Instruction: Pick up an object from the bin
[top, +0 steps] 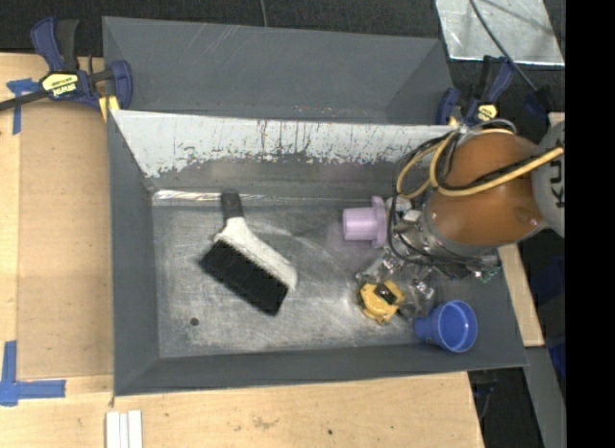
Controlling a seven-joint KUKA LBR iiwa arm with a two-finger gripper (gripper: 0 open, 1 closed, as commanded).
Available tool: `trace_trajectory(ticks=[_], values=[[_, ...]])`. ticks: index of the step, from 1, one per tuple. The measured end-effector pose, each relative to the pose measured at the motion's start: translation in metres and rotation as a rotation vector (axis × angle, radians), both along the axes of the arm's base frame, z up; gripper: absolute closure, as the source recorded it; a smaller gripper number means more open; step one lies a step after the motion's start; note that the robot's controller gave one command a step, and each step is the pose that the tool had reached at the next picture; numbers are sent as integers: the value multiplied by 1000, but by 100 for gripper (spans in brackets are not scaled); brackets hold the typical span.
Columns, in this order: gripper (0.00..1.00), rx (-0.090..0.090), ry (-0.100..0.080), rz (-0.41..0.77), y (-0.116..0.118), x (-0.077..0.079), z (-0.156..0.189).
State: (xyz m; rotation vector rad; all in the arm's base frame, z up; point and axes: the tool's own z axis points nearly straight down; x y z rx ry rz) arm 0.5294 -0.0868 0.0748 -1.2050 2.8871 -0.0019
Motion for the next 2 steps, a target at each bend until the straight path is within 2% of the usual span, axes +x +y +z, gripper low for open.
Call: trace_trajectory(ticks=[1, 2], values=[[100, 0, 0, 0, 0, 0, 0], [100, -4, 6, -25, -4, 1, 154]])
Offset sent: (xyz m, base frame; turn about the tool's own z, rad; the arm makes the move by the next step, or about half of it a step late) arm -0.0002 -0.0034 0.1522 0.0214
